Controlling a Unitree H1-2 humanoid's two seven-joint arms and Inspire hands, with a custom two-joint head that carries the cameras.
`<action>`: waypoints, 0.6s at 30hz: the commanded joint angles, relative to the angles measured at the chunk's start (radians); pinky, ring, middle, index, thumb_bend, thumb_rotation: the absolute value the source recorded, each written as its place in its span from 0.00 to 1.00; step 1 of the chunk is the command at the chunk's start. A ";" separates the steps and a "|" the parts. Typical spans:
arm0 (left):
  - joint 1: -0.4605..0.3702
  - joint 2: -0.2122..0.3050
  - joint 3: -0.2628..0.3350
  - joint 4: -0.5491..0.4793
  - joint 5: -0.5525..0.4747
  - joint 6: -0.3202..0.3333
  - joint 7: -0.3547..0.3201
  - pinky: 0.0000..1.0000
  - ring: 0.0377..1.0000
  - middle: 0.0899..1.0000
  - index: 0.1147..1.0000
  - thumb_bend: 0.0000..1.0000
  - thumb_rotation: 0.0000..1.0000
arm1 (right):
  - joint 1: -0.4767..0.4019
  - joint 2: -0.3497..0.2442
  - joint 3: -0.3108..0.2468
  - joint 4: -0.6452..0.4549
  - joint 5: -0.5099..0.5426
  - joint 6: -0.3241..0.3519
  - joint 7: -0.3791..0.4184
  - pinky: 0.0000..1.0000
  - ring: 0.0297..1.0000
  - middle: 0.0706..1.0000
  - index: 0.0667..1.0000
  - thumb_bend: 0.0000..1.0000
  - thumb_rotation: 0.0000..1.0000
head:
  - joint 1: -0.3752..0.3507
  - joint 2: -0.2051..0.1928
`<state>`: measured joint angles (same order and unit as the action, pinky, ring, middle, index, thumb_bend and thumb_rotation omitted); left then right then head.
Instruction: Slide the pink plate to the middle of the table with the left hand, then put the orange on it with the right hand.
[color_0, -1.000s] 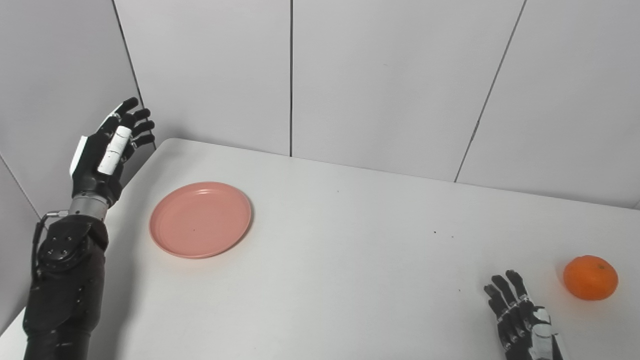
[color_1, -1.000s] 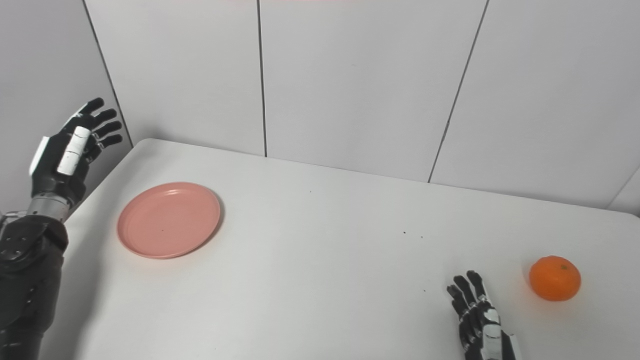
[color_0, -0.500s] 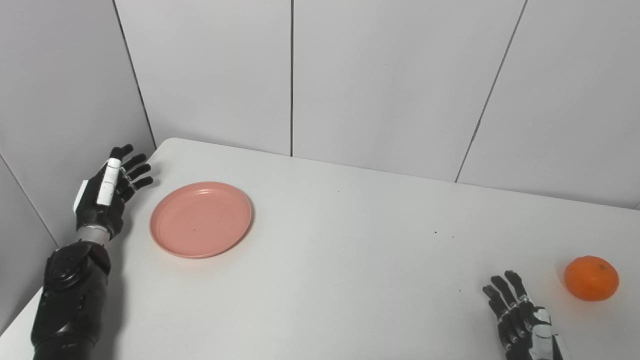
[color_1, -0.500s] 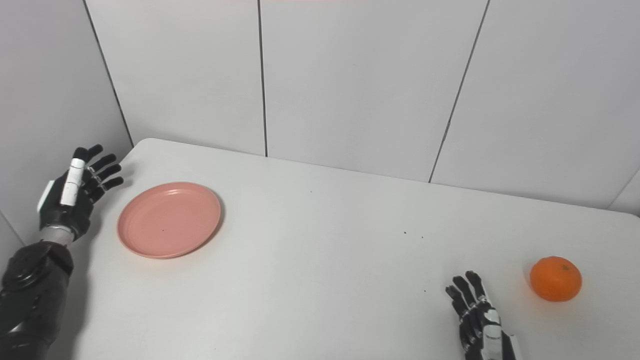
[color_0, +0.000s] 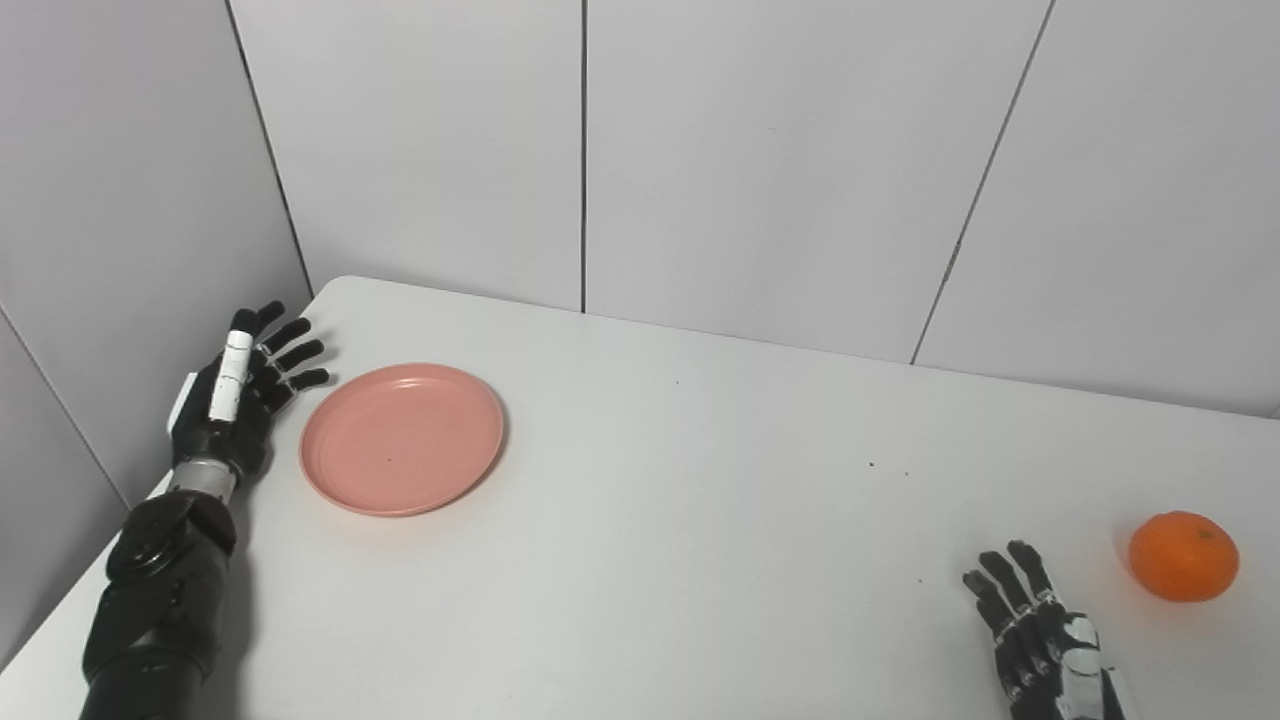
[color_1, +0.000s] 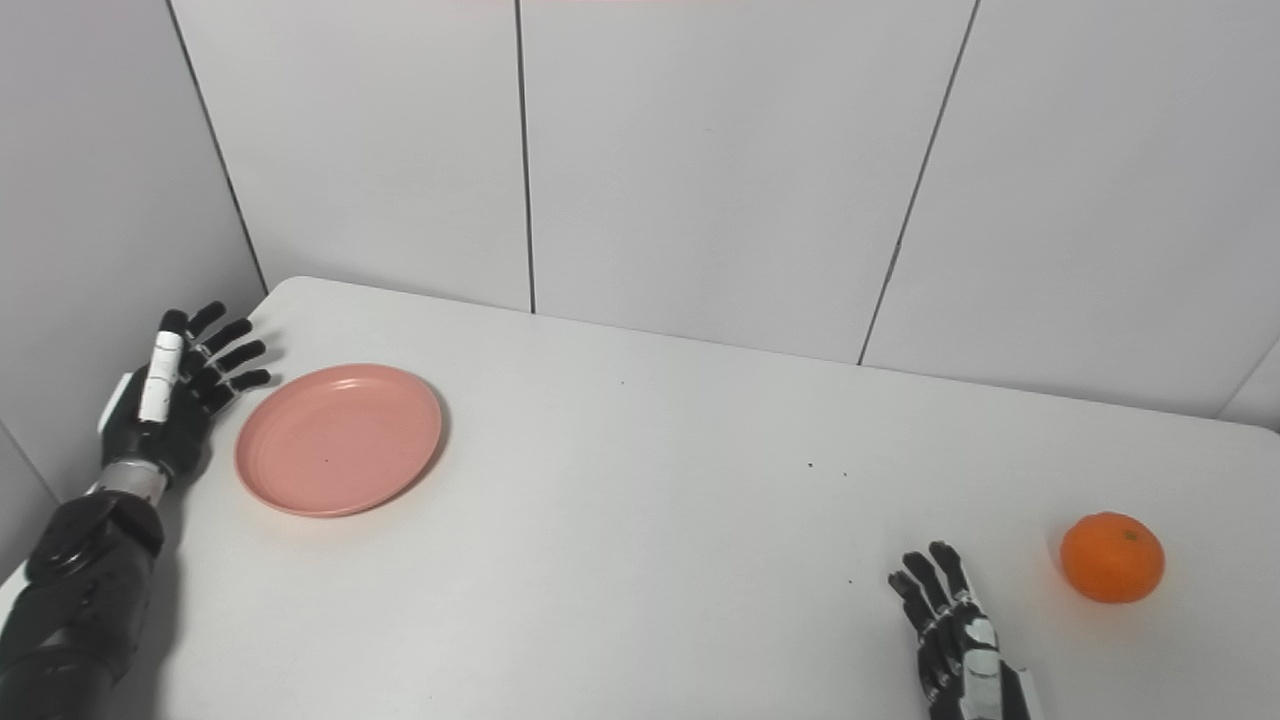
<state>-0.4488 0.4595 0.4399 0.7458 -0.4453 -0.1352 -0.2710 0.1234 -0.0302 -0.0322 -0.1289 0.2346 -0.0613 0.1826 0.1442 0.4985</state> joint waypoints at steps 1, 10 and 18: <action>-0.015 0.017 -0.013 -0.015 0.007 -0.011 -0.013 0.64 0.71 0.73 0.77 1.00 0.71 | 0.048 0.023 0.016 0.070 0.010 -0.020 0.006 1.00 0.90 0.91 0.94 0.78 1.00 | -0.001 0.002; 0.027 -0.013 -0.044 -0.127 -0.006 0.064 0.005 0.69 0.78 0.80 0.80 1.00 0.71 | 0.051 0.022 0.022 0.061 0.008 -0.014 0.008 1.00 0.90 0.90 0.94 0.79 1.00 | -0.004 0.006; 0.054 -0.046 -0.057 -0.237 -0.002 0.154 0.032 0.89 0.92 0.90 0.92 0.89 0.77 | 0.053 0.021 0.025 0.057 0.005 -0.012 0.008 1.00 0.90 0.91 0.94 0.78 1.00 | -0.007 0.009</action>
<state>-0.3816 0.4054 0.3867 0.5366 -0.4466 0.0043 -0.2449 0.1271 -0.0307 -0.0273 -0.1364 0.2304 -0.0612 0.1829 0.1365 0.5077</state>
